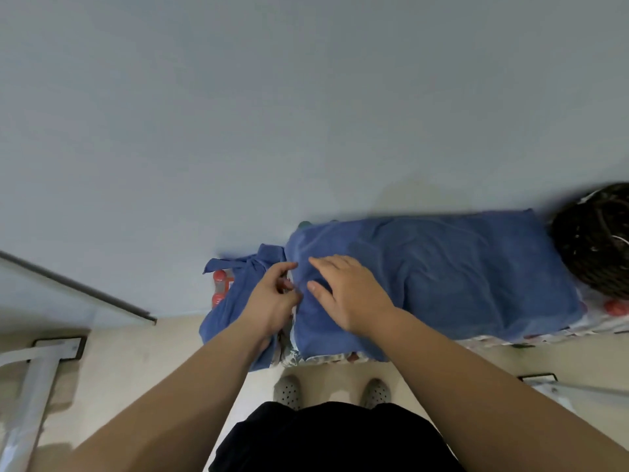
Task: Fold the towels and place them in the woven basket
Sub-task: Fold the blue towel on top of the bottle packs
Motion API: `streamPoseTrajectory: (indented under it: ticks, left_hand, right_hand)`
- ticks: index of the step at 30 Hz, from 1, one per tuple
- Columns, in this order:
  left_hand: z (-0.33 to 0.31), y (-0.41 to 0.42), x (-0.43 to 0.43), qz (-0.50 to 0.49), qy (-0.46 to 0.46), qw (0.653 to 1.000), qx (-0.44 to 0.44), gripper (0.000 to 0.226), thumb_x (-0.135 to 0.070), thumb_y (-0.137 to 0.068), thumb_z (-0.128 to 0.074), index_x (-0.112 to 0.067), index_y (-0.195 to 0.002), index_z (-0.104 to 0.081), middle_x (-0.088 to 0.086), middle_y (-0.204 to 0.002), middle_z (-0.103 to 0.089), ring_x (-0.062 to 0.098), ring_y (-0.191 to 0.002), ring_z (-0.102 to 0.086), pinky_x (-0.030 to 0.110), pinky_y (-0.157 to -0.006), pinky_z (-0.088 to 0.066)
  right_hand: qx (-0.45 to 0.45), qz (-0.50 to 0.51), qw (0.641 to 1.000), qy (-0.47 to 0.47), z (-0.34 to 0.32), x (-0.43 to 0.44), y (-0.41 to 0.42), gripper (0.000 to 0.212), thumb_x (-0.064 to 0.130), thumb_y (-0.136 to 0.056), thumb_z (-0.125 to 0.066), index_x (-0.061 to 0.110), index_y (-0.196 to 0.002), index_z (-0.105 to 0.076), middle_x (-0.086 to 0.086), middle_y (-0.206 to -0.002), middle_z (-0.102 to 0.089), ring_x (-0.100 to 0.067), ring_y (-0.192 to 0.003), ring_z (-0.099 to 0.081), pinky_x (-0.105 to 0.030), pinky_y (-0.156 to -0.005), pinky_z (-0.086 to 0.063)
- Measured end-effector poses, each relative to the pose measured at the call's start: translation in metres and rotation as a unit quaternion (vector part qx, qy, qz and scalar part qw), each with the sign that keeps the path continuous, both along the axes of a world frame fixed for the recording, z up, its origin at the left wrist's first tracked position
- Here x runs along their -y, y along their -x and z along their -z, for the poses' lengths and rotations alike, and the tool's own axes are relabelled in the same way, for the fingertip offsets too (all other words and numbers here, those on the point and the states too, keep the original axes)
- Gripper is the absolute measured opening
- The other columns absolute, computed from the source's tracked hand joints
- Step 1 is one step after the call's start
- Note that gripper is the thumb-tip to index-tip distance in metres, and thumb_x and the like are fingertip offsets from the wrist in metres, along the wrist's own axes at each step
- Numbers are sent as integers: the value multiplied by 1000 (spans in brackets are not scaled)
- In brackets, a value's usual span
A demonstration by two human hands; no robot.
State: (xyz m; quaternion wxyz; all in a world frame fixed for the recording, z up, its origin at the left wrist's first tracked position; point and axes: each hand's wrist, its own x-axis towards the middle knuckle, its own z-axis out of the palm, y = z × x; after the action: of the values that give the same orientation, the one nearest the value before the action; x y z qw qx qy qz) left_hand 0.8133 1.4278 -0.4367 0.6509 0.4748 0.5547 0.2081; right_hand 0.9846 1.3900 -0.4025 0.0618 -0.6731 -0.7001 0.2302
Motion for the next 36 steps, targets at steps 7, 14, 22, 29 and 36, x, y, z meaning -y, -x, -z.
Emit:
streamPoseTrajectory:
  ticks: [7,14,22,29,36]
  left_hand:
    - [-3,-4,7,-60,100,992,58,18,-15,-86,-70,-8,-102,-66,22,-100,-71,30,-88,-68,46,-78,-57]
    - [-10,-5,6,-65,58,987,133,54,7,-83,-59,-35,-117,-64,19,-112,-67,26,-101,-68,42,-92,-56]
    - [-38,-16,11,83,-102,988,79,72,15,-84,-48,-43,-125,-50,-13,-92,-64,0,-73,-59,14,-61,-45]
    - [-35,-19,21,76,-147,986,-2,50,4,-83,-59,-30,-119,-53,5,-91,-63,14,-73,-58,25,-64,-49]
    - [-21,4,35,35,-48,998,-17,15,-8,-77,-71,-13,-88,-62,6,-66,-59,17,-60,-53,36,-62,-46]
  right_hand:
    - [21,-40,996,72,3,5,-5,53,42,-104,-39,30,-155,-28,4,-164,-20,-18,-153,-8,-41,-123,-15]
    - [-69,56,993,83,-14,2,2,65,45,-102,-45,26,-158,-18,2,-162,-29,-15,-151,-21,-36,-119,-26]
    - [-171,109,979,-12,-39,-8,7,42,40,-103,-46,40,-145,-45,7,-128,-46,-8,-122,-44,-19,-100,-34]
    - [-146,164,975,32,-47,-15,8,40,41,-104,-42,12,-126,-61,-4,-127,-59,-19,-120,-54,-32,-101,-43]
    - [-304,233,923,33,-61,-38,30,37,23,-103,-45,-10,-120,-51,-25,-116,-59,-36,-109,-56,-43,-93,-44]
